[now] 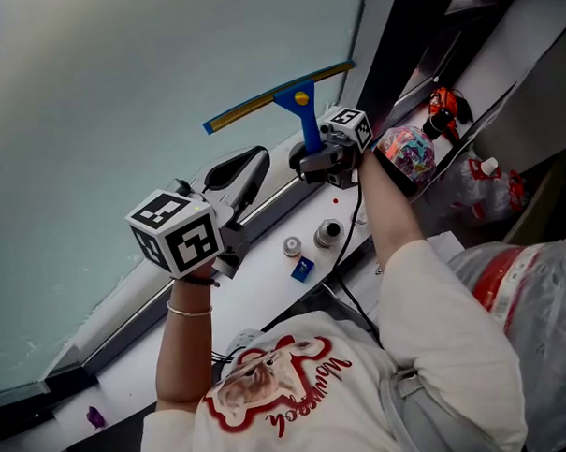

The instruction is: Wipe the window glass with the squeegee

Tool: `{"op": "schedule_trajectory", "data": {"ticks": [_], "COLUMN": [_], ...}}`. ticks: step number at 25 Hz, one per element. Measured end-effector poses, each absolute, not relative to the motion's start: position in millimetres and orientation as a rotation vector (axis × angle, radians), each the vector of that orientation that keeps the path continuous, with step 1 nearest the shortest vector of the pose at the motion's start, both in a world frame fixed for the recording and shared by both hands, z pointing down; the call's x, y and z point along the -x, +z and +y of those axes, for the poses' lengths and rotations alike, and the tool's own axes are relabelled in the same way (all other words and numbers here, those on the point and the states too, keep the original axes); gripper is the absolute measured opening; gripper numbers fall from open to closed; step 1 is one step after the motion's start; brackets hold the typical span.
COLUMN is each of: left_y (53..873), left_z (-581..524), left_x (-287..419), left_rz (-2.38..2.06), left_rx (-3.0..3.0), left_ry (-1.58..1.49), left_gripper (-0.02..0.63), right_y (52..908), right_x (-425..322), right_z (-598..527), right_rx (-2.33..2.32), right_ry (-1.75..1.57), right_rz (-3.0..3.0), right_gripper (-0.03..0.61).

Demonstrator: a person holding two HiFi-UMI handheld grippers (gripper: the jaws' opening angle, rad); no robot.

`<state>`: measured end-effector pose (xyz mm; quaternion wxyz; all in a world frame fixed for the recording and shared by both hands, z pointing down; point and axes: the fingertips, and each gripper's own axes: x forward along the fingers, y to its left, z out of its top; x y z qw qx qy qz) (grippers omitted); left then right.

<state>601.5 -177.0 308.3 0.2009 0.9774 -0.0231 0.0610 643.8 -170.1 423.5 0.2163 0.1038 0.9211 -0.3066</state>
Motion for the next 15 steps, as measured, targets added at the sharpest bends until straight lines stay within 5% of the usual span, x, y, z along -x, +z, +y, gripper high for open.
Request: {"op": "schedule_trajectory", "data": {"ticks": [15], "left_y": [323], "left_z": [-181], "left_x": [-599], "left_rz": [-0.069], "left_rx": [-2.697], "left_ry": [0.194], "left_gripper": [0.0], "right_y": [448], "right_x": [-643], "right_z": [-174], "right_rx": [-0.24], "right_ry": [-0.876], "right_rz": [2.542], "right_gripper": [0.08]}}
